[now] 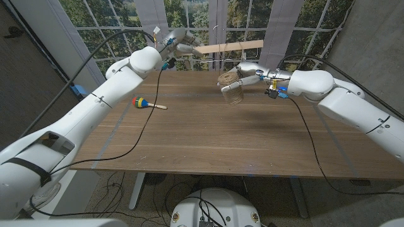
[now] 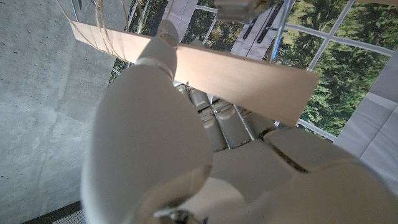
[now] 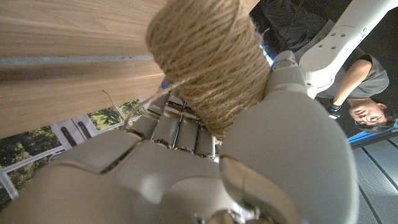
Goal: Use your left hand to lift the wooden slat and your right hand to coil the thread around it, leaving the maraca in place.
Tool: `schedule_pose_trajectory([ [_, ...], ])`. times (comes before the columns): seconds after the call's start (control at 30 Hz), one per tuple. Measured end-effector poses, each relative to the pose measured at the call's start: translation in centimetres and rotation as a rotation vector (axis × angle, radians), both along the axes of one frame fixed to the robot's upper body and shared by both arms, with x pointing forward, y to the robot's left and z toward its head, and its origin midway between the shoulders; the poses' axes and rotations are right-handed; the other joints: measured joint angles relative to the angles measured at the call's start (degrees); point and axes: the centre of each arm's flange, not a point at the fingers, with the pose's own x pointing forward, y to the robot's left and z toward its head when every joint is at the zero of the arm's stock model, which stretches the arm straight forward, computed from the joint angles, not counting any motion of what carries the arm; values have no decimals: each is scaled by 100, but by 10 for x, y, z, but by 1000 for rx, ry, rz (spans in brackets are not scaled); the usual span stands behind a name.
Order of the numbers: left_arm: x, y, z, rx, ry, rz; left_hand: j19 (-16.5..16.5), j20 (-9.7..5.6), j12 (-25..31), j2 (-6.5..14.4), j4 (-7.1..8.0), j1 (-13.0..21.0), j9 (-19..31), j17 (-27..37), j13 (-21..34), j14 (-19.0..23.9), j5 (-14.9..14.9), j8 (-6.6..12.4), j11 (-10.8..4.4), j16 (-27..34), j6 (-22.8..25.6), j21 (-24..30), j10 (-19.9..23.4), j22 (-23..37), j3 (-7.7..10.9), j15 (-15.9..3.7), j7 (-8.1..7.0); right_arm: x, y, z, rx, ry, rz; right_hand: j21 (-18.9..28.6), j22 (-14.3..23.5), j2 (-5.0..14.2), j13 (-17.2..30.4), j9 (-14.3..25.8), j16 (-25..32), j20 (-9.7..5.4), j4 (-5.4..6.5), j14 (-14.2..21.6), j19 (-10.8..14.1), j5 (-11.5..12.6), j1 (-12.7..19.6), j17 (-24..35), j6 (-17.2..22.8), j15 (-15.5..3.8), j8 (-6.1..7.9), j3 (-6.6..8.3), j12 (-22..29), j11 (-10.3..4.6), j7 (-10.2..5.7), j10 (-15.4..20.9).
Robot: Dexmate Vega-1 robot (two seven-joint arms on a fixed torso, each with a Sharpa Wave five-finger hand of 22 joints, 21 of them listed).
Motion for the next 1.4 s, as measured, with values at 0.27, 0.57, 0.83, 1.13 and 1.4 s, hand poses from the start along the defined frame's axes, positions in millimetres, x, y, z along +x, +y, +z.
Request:
schedule_pose_trajectory([
  [0.27,2,2,2,-13,12,-11,0,0,0,0,0,0,-1,-49,-14,22,0,-6,21,-39,0,19,21,0,0,20,0,19,-6,-5,-7,76,-10,0,0,1,-24,0,0,-9,23,1,-9,0,-1,22,0,-1,-15,-23,-18,0,0,0],
  [0.57,5,2,5,-13,18,-10,0,0,-27,0,0,0,-2,-85,-68,43,-1,-20,37,-64,0,38,37,0,0,24,0,29,-11,-6,-3,104,-25,0,1,2,-36,0,0,-9,24,1,-9,0,-1,26,0,-1,-17,-22,-23,0,0,0],
  [0.83,9,1,4,7,24,20,0,0,-27,0,0,0,-4,-137,-95,62,-29,-30,52,-84,0,60,52,0,0,43,1,35,-14,-4,3,110,-34,0,1,2,-39,0,0,-9,47,1,-8,0,-2,53,0,-1,-22,0,-43,0,0,1],
  [1.13,14,1,5,34,46,47,0,0,-27,0,-23,0,0,-188,-129,62,-33,-49,52,-123,0,60,52,0,24,41,1,39,-13,-3,-5,114,-40,31,1,2,-53,0,0,-9,53,1,-8,-22,-2,80,0,-1,-23,7,-65,0,0,1],
  [1.4,24,2,0,63,96,64,0,0,-66,0,-24,1,-8,-260,-174,85,-45,-51,82,-124,0,81,83,0,25,64,1,43,-12,-2,-9,113,-53,53,2,2,-82,0,1,-9,57,2,-8,-44,-2,80,0,-1,-38,11,-66,0,0,1],
])
